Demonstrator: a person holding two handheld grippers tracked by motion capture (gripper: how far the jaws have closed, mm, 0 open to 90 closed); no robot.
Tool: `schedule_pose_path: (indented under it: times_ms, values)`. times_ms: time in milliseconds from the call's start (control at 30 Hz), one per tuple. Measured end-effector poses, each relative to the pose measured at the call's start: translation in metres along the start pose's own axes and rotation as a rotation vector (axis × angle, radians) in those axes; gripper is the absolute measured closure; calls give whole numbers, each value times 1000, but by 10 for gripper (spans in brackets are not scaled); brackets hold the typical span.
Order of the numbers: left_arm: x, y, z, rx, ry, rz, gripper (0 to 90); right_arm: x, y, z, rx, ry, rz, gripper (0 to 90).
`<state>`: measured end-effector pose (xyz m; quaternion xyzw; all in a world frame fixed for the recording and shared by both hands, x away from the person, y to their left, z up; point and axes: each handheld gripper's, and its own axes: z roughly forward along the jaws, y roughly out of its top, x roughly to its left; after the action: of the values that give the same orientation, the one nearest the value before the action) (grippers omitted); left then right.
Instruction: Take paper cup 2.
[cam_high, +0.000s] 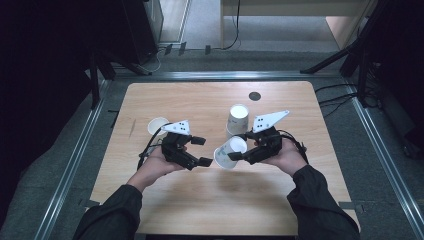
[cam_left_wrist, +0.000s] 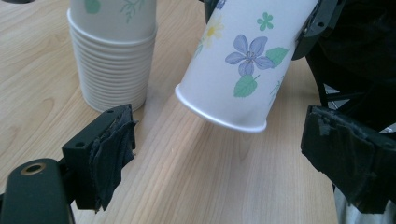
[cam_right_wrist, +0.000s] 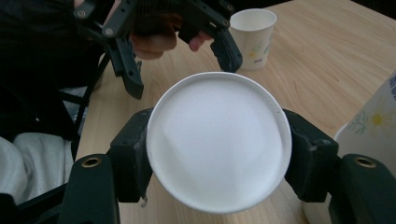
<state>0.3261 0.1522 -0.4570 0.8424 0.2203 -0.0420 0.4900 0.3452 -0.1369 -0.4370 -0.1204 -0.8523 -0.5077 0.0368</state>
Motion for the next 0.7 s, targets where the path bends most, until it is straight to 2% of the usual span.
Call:
schedule_pose_path:
  times_ms: [67,233,267,300,333,700]
  values:
    - [-1,1,3,2,-16,1,102,0,0,1,-21,14,7,348]
    - [0,0,9,13,-39,11,103,0,-1,3,-25,17,8,348]
    - [2,1,10,29,-51,22,106,0,0,5,-24,15,3,348]
    - [2,1,10,29,-51,22,106,0,0,5,-24,15,3,348]
    - [3,4,12,45,-48,46,106,0,-1,6,-28,14,1,348]
    - [-5,5,16,52,-61,77,106,3,1,14,-55,36,0,349]
